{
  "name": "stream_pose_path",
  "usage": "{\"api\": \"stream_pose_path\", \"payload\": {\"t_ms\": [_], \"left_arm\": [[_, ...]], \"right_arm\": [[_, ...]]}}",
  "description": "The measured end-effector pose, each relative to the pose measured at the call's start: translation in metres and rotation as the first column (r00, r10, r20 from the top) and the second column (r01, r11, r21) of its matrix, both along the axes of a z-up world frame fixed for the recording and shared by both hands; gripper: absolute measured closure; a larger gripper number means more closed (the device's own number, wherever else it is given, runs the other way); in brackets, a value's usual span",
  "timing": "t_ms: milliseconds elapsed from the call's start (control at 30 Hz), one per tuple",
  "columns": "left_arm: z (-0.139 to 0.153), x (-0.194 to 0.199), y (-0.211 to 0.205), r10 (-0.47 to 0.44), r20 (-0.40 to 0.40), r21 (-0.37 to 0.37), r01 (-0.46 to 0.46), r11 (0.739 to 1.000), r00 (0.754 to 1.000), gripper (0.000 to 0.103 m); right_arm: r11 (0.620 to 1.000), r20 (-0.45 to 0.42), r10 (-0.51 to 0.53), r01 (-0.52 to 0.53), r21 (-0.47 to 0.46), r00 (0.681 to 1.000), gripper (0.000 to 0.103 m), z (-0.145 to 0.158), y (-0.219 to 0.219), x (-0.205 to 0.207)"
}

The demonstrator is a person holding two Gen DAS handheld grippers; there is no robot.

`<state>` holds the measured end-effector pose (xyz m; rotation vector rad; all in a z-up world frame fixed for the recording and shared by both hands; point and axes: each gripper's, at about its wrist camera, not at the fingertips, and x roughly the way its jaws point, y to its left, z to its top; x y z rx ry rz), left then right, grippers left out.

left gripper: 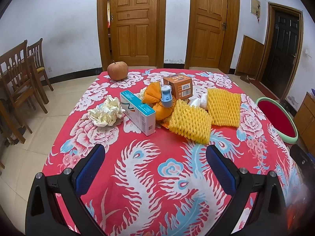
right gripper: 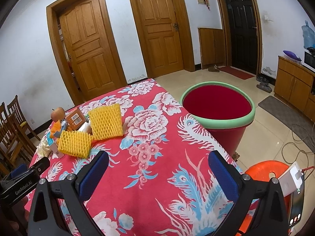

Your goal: Collect trash

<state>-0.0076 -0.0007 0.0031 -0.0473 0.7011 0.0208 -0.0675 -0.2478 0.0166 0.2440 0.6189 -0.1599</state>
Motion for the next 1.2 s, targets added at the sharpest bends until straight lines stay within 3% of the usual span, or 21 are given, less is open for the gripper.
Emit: {"api": "stream_pose_path", "payload": {"t_ms": [967, 1200], "left_arm": [[0.004, -0.005, 0.010, 0.019, 0.004, 0.017, -0.019, 1.000, 1.000, 0.002], [0.011, 0.003, 0.030, -0.016, -0.034, -0.003, 0.016, 1.000, 0.999, 0.002]], "right_arm": [[1.000, 0.002, 0.028, -0.028, -0.007, 1.000, 0.000, 0.001, 0.009, 0.000], [0.998, -0.008, 0.060, -0.060, 0.014, 0.998, 0.000, 0.001, 0.011, 0.003]]}}
